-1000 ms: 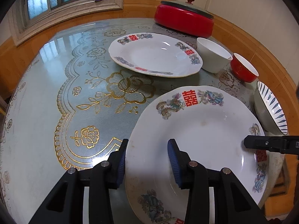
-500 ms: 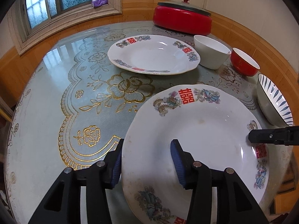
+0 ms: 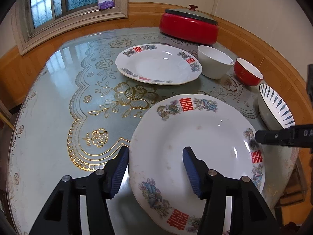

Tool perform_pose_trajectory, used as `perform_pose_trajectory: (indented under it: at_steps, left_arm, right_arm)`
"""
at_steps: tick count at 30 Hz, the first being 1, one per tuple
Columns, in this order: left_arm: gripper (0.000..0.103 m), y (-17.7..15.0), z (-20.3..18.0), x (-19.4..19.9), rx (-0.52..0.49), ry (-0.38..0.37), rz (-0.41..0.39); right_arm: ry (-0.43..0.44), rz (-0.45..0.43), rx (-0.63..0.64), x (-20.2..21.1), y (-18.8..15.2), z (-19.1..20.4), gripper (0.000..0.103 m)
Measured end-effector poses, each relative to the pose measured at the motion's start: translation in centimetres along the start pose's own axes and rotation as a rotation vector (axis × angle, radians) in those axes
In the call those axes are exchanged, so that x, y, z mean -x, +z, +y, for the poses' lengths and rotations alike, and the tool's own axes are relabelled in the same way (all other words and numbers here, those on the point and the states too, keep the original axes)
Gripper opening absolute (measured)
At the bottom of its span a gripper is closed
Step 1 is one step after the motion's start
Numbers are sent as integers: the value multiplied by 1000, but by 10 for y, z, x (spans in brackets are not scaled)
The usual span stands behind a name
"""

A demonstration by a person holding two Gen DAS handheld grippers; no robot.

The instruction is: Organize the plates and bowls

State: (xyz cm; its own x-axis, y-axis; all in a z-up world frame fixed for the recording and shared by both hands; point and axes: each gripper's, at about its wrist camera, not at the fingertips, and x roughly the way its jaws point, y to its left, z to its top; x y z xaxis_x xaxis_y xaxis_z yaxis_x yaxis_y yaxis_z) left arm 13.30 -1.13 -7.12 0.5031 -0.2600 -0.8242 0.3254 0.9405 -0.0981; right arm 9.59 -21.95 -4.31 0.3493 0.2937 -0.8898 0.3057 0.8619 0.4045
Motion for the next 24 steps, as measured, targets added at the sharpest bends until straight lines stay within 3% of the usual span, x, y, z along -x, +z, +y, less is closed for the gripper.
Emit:
perform_pose_trajectory:
  at_steps: [12,24]
  left_arm:
    - [61,1,-4,-2,-6,7,13]
    - [75,5,2,8,47,-13,9]
  right_arm:
    - [19,12,-4,-2,-2,-3,26]
    - [44,14,-13,-2,1,-7,26]
